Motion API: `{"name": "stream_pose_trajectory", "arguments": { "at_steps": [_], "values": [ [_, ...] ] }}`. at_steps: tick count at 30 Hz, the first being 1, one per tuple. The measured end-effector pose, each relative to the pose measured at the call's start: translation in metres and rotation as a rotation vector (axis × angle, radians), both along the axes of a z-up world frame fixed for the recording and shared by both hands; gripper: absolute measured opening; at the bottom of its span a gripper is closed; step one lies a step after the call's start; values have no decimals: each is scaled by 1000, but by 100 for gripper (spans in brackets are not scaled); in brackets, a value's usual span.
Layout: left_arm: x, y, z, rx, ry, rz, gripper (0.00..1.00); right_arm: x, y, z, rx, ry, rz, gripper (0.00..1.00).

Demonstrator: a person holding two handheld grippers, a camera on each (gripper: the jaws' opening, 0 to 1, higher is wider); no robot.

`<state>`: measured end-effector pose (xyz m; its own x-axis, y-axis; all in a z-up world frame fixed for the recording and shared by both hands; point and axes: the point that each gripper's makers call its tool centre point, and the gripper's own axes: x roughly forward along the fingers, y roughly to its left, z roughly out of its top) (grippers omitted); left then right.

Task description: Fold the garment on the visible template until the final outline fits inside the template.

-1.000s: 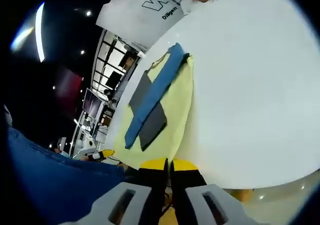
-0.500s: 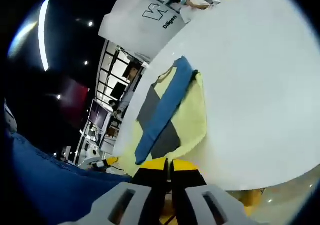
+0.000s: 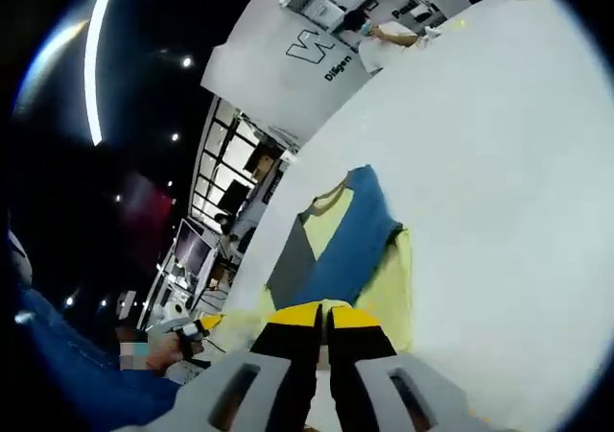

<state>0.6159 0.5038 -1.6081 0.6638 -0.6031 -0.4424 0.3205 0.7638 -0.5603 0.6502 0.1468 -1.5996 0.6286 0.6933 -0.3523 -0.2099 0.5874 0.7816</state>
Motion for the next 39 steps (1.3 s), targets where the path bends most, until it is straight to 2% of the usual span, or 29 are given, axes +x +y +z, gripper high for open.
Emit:
{"name": "stream_pose_trajectory", "arguments": {
  "at_steps": [2, 4, 10, 12, 15, 22, 39],
  "values": [
    [9, -6, 4, -2, -3, 10, 2, 12, 3, 0, -6, -3, -4, 0],
    [19, 0, -1, -7, -6, 19, 2, 20, 5, 1, -13, -11, -4, 0],
    [39, 2, 1, -24, -9, 54, 2, 44, 6, 3, 1, -17, -16, 0],
    [42, 2, 1, -22, -9, 54, 2, 47, 5, 1, -2, -18, -14, 0],
    [59, 5, -2, -12, -10, 60, 2, 64, 5, -3, -1, -14, -17, 0],
    [82, 7, -2, 1, -13, 66, 2, 86, 6, -10, 4, -7, -30, 0],
    [149, 6, 7, 25, -38, 72, 2, 146, 11, 4, 28, -45, -61, 0]
  ]
}}
